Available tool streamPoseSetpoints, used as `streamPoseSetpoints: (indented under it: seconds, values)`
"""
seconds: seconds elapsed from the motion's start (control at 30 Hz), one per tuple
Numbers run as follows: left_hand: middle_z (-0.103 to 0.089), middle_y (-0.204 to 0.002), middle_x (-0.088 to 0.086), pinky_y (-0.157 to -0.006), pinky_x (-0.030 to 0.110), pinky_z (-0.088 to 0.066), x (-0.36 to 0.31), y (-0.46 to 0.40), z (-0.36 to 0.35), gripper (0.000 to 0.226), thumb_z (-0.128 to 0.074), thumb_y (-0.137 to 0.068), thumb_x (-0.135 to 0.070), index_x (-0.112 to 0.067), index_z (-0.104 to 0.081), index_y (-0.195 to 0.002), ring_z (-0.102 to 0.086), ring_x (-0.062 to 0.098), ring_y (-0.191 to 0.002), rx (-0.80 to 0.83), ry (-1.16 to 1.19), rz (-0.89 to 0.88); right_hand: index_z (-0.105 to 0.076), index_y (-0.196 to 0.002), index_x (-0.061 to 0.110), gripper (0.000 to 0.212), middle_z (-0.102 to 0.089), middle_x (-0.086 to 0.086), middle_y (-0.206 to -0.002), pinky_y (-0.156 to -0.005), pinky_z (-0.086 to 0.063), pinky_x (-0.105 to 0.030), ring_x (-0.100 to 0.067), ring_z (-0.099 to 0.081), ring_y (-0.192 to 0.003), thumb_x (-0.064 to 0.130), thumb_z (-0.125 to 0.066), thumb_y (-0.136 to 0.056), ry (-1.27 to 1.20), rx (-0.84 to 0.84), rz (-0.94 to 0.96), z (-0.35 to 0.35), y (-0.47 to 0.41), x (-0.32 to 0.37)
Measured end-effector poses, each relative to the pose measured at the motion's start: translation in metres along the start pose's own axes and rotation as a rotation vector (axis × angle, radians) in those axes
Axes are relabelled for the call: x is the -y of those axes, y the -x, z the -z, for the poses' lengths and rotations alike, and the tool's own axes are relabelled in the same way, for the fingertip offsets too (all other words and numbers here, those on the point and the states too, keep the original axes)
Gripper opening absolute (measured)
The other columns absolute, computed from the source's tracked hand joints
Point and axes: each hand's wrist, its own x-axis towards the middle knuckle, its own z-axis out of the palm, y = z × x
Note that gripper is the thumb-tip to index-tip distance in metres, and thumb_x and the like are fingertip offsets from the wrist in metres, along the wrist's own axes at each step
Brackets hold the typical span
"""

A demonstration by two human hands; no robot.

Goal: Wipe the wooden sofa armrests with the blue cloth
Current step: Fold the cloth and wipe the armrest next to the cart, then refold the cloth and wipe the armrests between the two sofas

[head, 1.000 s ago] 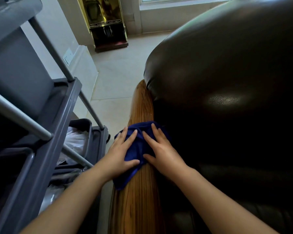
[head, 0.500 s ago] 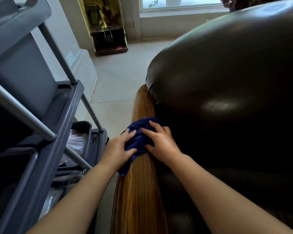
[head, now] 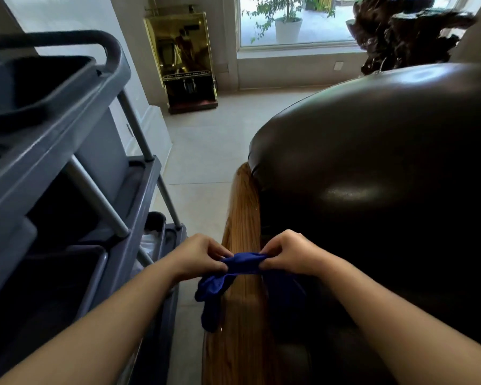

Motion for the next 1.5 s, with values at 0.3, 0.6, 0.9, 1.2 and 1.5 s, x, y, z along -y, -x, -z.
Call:
streamPoseSetpoints:
  seconds: [0.3,0.6,0.9,1.2,1.5]
  values:
    - [-0.075,-0.086,-0.006,-0.077,0.022,-0.056,-0.112,0.071,0.036,0.030,-0.064,-0.079,-0.003,-0.023,-0.071,-0.101,-0.070,0.009,-0.084,0.140,-0.042,-0.156,-0.073,-0.080,0.030,0.013,-0.071,0.013,-0.064,-0.051,-0.049,-0.016,-0.001,-0.066,-0.061,0.018,-0.073,-0.076,-0.111,0.059,-0.011,0.091,0.107,0.064]
    - [-0.073,-0.094,-0.006,-0.081,0.028,-0.057,-0.262,0.160,0.004,0.033,-0.060,-0.083,-0.004,-0.031,-0.070,-0.098,-0.069,0.009,-0.089,0.231,-0.144,-0.319,-0.072,-0.095,0.011,0.018,-0.070,0.003,-0.071,-0.050,-0.050,-0.015,-0.001,-0.063,-0.059,0.007,-0.069,-0.078,-0.124,-0.136,-0.100,0.172,0.294,0.101]
    - [-0.076,-0.090,-0.003,-0.072,0.019,-0.057,-0.436,0.215,-0.120,0.034,-0.063,-0.077,-0.005,-0.035,-0.073,-0.091,-0.070,0.007,-0.082,0.271,-0.299,-0.498,-0.071,-0.095,0.013,0.017,-0.072,-0.008,-0.086,-0.055,-0.052,-0.016,-0.006,-0.065,-0.067,0.007,-0.066,-0.080,-0.065,-0.341,-0.155,0.244,0.517,0.058]
    - [-0.076,-0.086,-0.003,-0.072,0.025,-0.059,-0.600,0.258,-0.320,0.032,-0.062,-0.079,-0.002,-0.022,-0.072,-0.101,-0.070,0.012,-0.080,0.345,-0.356,-0.610,-0.072,-0.086,0.027,0.017,-0.073,0.006,-0.075,-0.059,-0.055,-0.020,-0.008,-0.068,-0.069,0.012,-0.066,-0.080,-0.004,-0.441,-0.193,0.302,0.737,-0.068]
    - [-0.071,-0.101,0.020,-0.084,0.042,-0.054,-0.714,0.241,-0.449,0.030,-0.060,-0.079,0.001,-0.010,-0.070,-0.106,-0.064,0.021,-0.084,0.325,-0.447,-0.686,-0.071,-0.088,0.023,0.016,-0.073,-0.002,-0.086,-0.067,-0.058,-0.025,-0.015,-0.069,-0.078,0.011,-0.064,-0.081,0.056,-0.488,-0.260,0.372,0.841,-0.172]
